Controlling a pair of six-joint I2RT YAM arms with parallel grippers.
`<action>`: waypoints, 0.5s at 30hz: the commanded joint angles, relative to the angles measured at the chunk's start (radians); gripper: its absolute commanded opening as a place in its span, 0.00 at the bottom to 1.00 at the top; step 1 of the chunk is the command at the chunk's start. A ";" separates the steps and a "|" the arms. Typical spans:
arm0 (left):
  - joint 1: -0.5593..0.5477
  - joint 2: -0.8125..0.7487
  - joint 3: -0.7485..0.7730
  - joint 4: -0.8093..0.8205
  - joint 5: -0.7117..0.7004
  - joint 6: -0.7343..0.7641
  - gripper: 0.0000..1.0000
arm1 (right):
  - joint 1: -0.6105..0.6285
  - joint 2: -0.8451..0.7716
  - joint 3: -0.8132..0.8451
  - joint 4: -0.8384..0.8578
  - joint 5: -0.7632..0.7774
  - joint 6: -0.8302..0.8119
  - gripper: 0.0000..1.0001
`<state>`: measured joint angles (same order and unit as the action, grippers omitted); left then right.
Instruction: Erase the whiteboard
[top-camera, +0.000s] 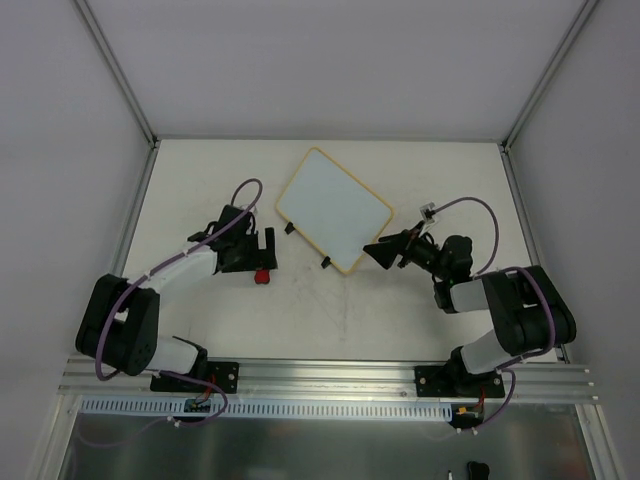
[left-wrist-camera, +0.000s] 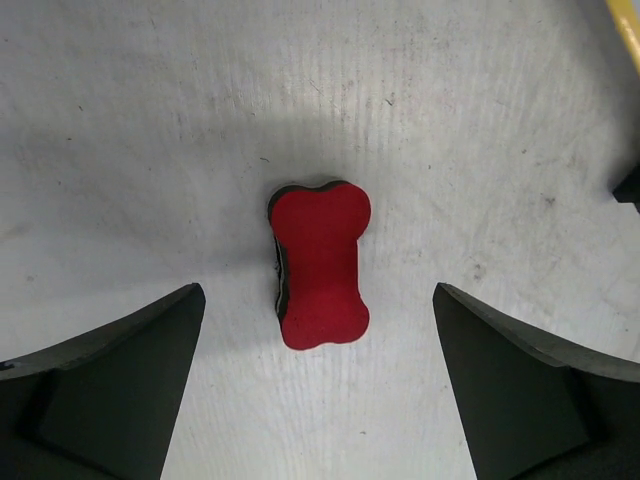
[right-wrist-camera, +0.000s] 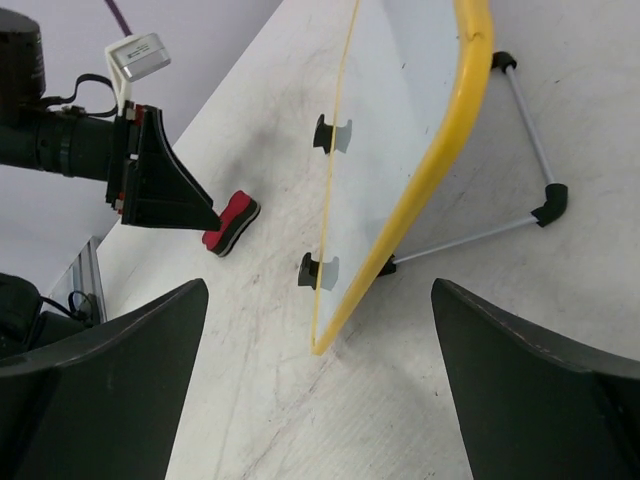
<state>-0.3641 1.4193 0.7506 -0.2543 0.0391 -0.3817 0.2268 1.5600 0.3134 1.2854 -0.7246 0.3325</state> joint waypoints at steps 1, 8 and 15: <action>0.013 -0.108 -0.023 -0.005 -0.033 0.000 0.99 | -0.020 -0.081 -0.048 0.109 0.065 -0.012 0.99; 0.013 -0.339 -0.144 0.064 -0.119 -0.025 0.99 | -0.026 -0.332 -0.062 -0.199 0.149 -0.033 0.99; 0.013 -0.588 -0.270 0.147 -0.189 -0.051 0.99 | 0.016 -0.782 0.053 -0.946 0.393 -0.282 0.99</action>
<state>-0.3641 0.8963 0.5159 -0.1669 -0.0883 -0.4053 0.2268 0.8814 0.3054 0.6712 -0.4557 0.1860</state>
